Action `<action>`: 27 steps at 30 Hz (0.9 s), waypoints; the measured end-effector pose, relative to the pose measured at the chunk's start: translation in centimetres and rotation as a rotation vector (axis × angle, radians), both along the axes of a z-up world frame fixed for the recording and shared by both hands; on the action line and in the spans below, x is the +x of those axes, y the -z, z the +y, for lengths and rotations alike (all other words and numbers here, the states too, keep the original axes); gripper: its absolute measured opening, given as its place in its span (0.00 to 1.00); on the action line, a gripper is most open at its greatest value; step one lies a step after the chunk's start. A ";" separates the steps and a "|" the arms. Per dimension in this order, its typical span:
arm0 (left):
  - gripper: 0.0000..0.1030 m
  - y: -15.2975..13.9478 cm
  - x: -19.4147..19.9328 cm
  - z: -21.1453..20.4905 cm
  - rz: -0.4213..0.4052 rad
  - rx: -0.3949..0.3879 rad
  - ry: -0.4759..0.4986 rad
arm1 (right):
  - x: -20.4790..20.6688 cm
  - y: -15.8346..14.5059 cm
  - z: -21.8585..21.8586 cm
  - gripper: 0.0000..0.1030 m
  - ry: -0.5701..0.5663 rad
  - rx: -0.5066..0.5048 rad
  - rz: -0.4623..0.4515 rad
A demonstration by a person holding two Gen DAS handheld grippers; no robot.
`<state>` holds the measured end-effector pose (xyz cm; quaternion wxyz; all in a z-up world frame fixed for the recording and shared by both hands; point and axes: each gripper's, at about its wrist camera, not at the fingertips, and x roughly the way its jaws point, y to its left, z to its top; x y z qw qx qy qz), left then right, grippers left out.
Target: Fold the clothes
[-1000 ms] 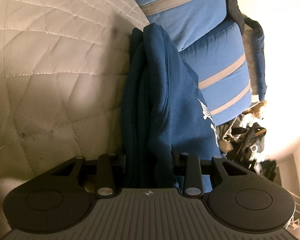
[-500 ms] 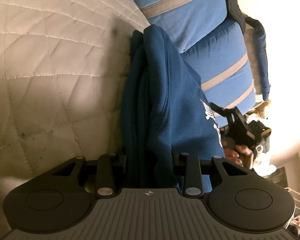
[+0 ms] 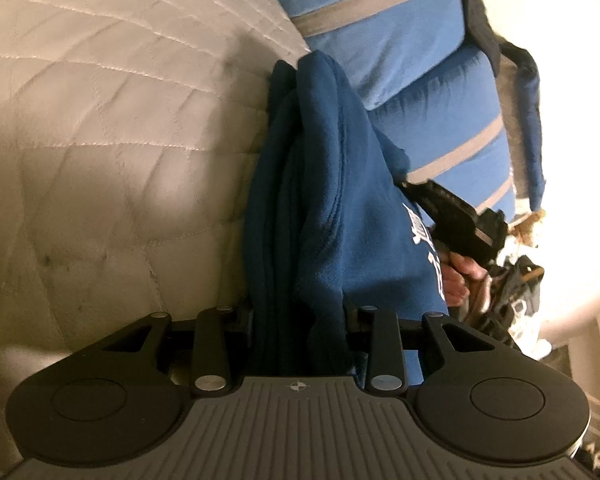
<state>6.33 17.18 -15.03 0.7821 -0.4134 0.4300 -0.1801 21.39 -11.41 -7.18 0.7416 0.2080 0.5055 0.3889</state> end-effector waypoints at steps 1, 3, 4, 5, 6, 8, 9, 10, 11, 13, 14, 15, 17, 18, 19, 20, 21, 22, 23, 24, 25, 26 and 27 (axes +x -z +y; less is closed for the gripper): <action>0.27 -0.6 -0.2 -0.1 -0.003 0.007 -0.004 | -0.2 -0.7 -0.2 0.28 -0.004 -0.005 -0.011; 0.25 -2.0 -0.6 -0.4 -0.017 0.016 -0.008 | -1.0 -3.0 -0.9 0.27 -0.021 -0.007 -0.060; 0.25 -2.8 -0.9 -0.5 -0.024 0.007 -0.006 | -1.5 -4.2 -1.2 0.26 -0.030 -0.007 -0.083; 0.24 -3.6 -1.3 -0.7 -0.036 0.002 0.004 | -2.0 -5.4 -1.8 0.26 -0.038 -0.008 -0.104; 0.24 -4.5 -1.7 -1.0 -0.051 0.001 0.017 | -2.6 -6.7 -2.4 0.26 -0.046 -0.012 -0.129; 0.24 -6.1 -2.8 -1.8 -0.085 -0.001 0.051 | -3.9 -9.1 -4.0 0.26 -0.059 -0.016 -0.165; 0.24 -6.7 -3.5 -2.3 -0.099 -0.010 0.070 | -4.5 -10.2 -4.9 0.26 -0.064 -0.015 -0.177; 0.24 -7.2 -4.1 -2.8 -0.110 -0.018 0.088 | -5.1 -11.0 -6.0 0.26 -0.066 -0.015 -0.181; 0.24 -7.5 -4.7 -3.3 -0.117 -0.021 0.103 | -5.5 -11.6 -6.9 0.26 -0.068 -0.020 -0.180; 0.25 -7.7 -5.8 -4.3 -0.117 -0.017 0.134 | -6.5 -12.6 -8.5 0.26 -0.072 -0.031 -0.178; 0.25 -7.8 -6.2 -4.7 -0.112 -0.013 0.146 | -7.0 -12.8 -9.1 0.26 -0.076 -0.043 -0.181; 0.25 -7.6 -6.5 -5.0 -0.106 -0.007 0.156 | -7.5 -12.8 -9.6 0.26 -0.079 -0.053 -0.182; 0.25 -7.2 -7.1 -5.6 -0.092 0.004 0.171 | -8.1 -12.5 -10.2 0.26 -0.080 -0.068 -0.178; 0.25 -7.0 -7.2 -5.7 -0.083 0.009 0.174 | -8.4 -12.2 -10.4 0.26 -0.079 -0.074 -0.174; 0.25 -6.8 -7.3 -5.7 -0.074 0.013 0.171 | -8.5 -11.9 -10.4 0.26 -0.075 -0.076 -0.164; 0.25 -6.6 -7.2 -5.6 -0.067 0.015 0.164 | -8.6 -11.6 -10.2 0.26 -0.074 -0.077 -0.158; 0.24 -6.6 -7.1 -5.4 -0.062 0.017 0.155 | -8.8 -11.4 -9.9 0.26 -0.074 -0.078 -0.156; 0.25 -6.7 -6.9 -5.2 -0.060 0.019 0.146 | -8.8 -11.2 -9.5 0.26 -0.074 -0.078 -0.154; 0.24 -6.8 -6.8 -4.8 -0.063 0.023 0.136 | -8.7 -11.1 -8.9 0.26 -0.075 -0.077 -0.154; 0.24 -7.0 -6.6 -4.3 -0.069 0.029 0.126 | -8.6 -11.2 -8.3 0.26 -0.077 -0.071 -0.155; 0.24 -7.4 -6.4 -3.7 -0.080 0.040 0.113 | -8.3 -11.4 -7.5 0.26 -0.085 -0.059 -0.161; 0.24 -8.0 -6.1 -3.1 -0.097 0.055 0.094 | -8.1 -11.9 -6.4 0.26 -0.099 -0.041 -0.175; 0.24 -8.8 -5.8 -2.4 -0.117 0.071 0.074 | -7.8 -12.5 -5.3 0.26 -0.113 -0.025 -0.192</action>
